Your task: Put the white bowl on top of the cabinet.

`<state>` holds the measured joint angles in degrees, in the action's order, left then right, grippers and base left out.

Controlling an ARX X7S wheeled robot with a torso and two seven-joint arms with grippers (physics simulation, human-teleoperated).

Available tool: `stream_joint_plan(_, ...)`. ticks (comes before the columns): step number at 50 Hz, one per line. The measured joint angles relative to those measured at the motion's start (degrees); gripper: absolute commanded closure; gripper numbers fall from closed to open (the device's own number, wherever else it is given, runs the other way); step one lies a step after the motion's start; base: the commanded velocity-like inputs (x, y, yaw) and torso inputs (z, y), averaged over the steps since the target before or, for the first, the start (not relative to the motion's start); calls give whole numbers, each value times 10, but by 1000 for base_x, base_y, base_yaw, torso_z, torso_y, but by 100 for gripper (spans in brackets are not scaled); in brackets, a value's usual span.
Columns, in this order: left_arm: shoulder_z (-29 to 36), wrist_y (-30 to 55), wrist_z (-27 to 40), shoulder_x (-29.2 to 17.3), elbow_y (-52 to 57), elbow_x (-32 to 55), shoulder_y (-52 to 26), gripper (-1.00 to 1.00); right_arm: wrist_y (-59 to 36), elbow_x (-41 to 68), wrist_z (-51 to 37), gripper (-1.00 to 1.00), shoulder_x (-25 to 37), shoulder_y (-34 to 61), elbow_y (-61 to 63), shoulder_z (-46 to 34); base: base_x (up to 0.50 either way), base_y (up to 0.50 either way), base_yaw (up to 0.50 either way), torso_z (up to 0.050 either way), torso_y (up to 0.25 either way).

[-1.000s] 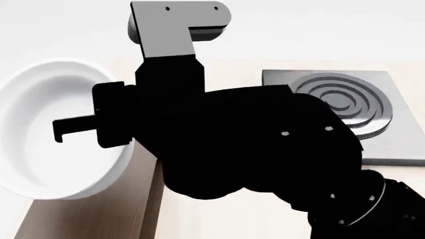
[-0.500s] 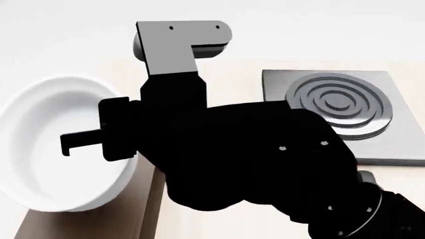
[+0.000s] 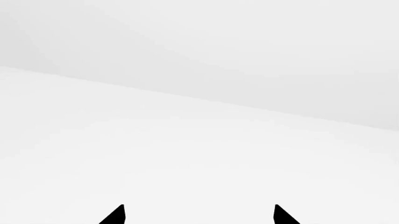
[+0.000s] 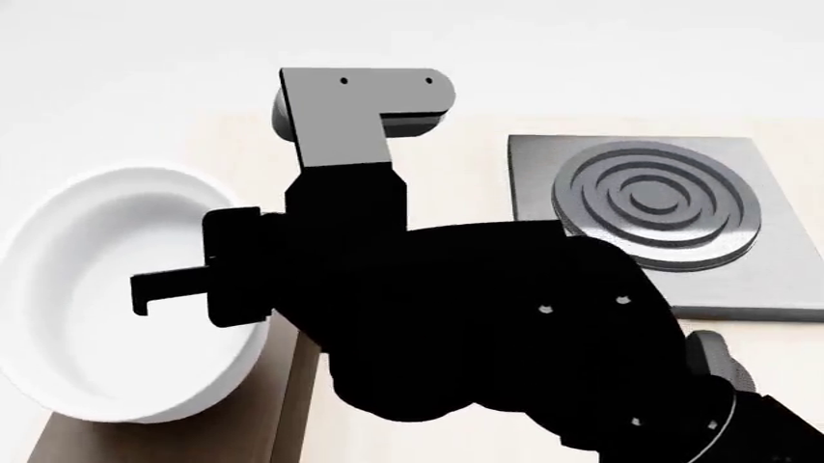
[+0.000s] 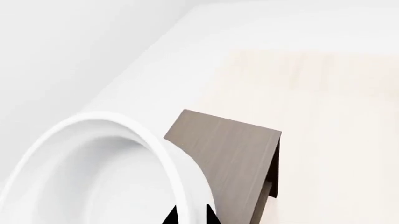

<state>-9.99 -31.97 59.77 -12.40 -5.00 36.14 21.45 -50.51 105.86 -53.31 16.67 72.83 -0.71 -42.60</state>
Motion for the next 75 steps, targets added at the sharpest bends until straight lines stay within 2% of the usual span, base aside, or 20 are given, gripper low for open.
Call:
stream_joint_plan(25,1,1,2,-1,0,-1,0,-100,16,-22,30,100,3,-16,-18,-3,0,0,0,0,0)
stream_joint_plan(26,1,1,2,-1,0,-1,0,-100,17,-22,31,-100,3,-16,-18,-3,0,0,0,0,0)
stream_joint_plan(75,2,0,1,-2,-1,1,0,-100,24,-16,10,-100,17,3,-4,6,0,0,0,0,0)
